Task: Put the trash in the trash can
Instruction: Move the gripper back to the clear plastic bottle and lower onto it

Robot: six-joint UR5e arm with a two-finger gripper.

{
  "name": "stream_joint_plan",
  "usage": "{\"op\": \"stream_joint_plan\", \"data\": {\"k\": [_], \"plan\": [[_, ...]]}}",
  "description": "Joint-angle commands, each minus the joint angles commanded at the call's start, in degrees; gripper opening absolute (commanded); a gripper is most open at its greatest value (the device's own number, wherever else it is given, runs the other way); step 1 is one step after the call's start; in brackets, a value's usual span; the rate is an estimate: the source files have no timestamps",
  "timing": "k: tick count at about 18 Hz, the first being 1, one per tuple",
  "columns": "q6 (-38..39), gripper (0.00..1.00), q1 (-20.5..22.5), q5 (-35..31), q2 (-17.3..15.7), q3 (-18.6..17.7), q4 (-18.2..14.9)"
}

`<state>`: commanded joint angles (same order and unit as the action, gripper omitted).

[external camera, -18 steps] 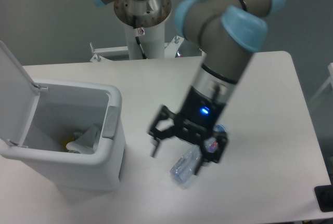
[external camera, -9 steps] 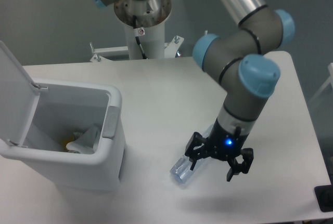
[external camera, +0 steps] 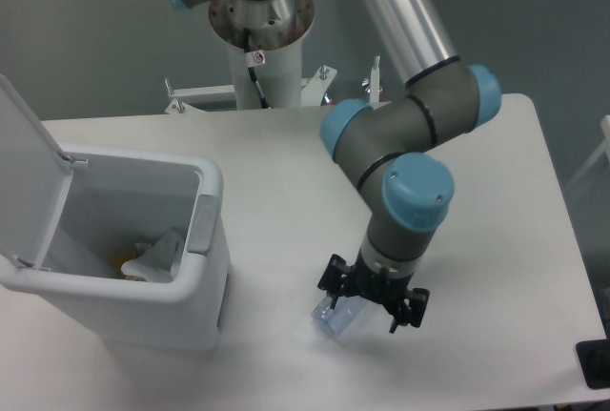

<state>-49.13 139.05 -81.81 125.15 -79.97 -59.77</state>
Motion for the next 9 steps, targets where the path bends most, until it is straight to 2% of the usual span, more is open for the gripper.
{"op": "stream_joint_plan", "data": {"k": [4, 9], "plan": [[-0.26, 1.00, -2.46, -7.56, 1.41, -1.06, 0.35], [-0.26, 1.00, -3.70, -8.28, 2.99, -0.89, 0.53]]}}
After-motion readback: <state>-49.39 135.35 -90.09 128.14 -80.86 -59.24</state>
